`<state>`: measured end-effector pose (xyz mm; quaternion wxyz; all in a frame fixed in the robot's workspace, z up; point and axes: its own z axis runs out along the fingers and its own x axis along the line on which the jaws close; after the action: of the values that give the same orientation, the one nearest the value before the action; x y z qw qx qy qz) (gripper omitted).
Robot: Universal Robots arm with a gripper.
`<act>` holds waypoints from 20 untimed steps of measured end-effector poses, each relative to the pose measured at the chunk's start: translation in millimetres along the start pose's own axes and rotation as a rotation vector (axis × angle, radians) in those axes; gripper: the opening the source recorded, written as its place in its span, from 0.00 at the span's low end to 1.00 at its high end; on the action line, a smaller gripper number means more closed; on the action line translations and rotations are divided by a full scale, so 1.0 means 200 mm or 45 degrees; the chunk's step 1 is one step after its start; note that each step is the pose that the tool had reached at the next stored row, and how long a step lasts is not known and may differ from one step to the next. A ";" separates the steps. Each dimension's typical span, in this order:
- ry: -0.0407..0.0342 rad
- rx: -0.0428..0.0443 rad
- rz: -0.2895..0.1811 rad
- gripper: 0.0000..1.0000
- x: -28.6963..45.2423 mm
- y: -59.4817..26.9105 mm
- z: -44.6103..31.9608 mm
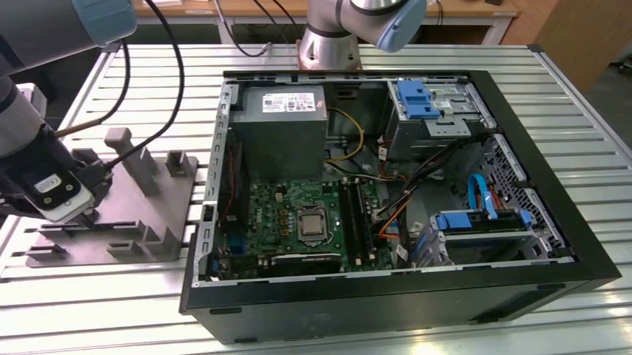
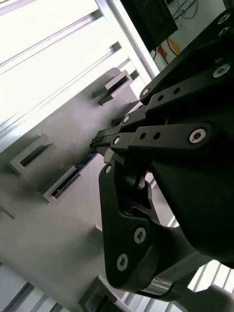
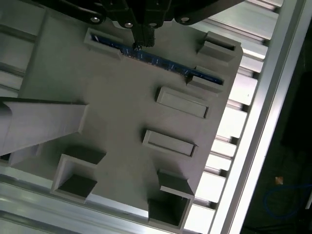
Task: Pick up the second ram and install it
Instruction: 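Pick up the second ram and move it above second insertion slot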
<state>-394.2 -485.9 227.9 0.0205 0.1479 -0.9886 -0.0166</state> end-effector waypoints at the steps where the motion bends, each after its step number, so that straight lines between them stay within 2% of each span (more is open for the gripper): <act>1: 0.0004 0.000 -0.010 0.10 0.000 0.000 0.000; 20: 0.0082 0.008 -0.210 0.10 0.000 0.000 0.000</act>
<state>-394.2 -485.9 227.9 0.0219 0.2291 -0.9731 -0.0149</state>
